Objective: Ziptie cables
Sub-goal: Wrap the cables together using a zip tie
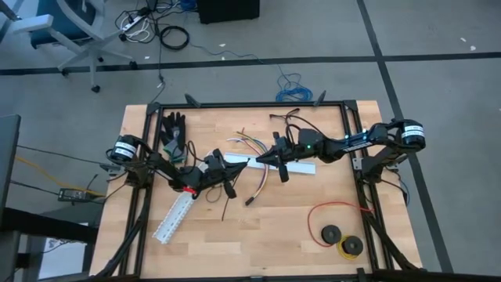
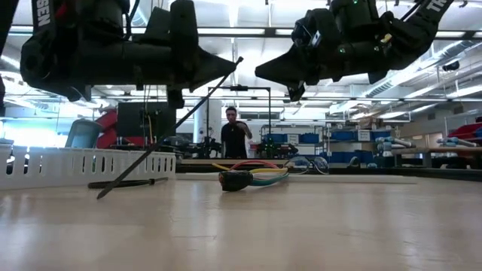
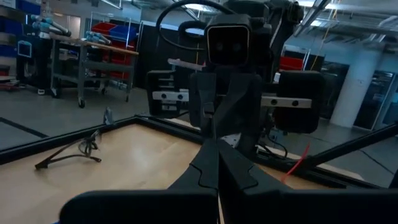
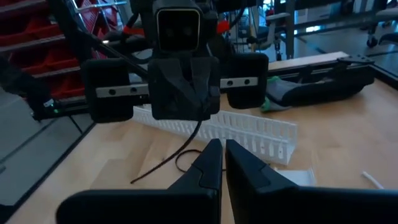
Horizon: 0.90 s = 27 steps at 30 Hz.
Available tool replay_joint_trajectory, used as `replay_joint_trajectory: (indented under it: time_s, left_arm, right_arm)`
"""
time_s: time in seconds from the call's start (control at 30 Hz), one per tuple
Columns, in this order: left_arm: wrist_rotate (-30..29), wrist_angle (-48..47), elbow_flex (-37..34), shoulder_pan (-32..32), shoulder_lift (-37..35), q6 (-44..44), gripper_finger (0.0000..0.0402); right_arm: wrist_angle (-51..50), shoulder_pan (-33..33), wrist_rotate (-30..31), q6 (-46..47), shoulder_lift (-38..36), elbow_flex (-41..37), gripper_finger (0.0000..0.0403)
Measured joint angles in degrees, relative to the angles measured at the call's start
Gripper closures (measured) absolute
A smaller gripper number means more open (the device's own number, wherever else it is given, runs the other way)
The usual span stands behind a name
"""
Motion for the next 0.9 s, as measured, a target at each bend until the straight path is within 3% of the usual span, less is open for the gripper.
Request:
replay_joint_trajectory:
  time_s: [0.2, 0.6, 0.9]
  left_arm:
    - [0.0, 0.07, 0.41, 0.0, 0.0, 0.14, 0.0401]
    - [-0.03, 1.39, 0.46, 0.2, -0.04, 0.31, 0.0401]
    - [1.91, -0.53, 4.22, 0.28, -0.04, 3.35, 0.0401]
  right_arm:
    - [1.38, -0.11, -1.33, 1.55, 0.0, 0.0, 0.0371]
    - [6.8, -0.13, -1.49, 3.03, 0.0, 0.09, 0.029]
    - [6.56, -0.15, -1.48, 4.83, 0.0, 2.73, 0.0277]
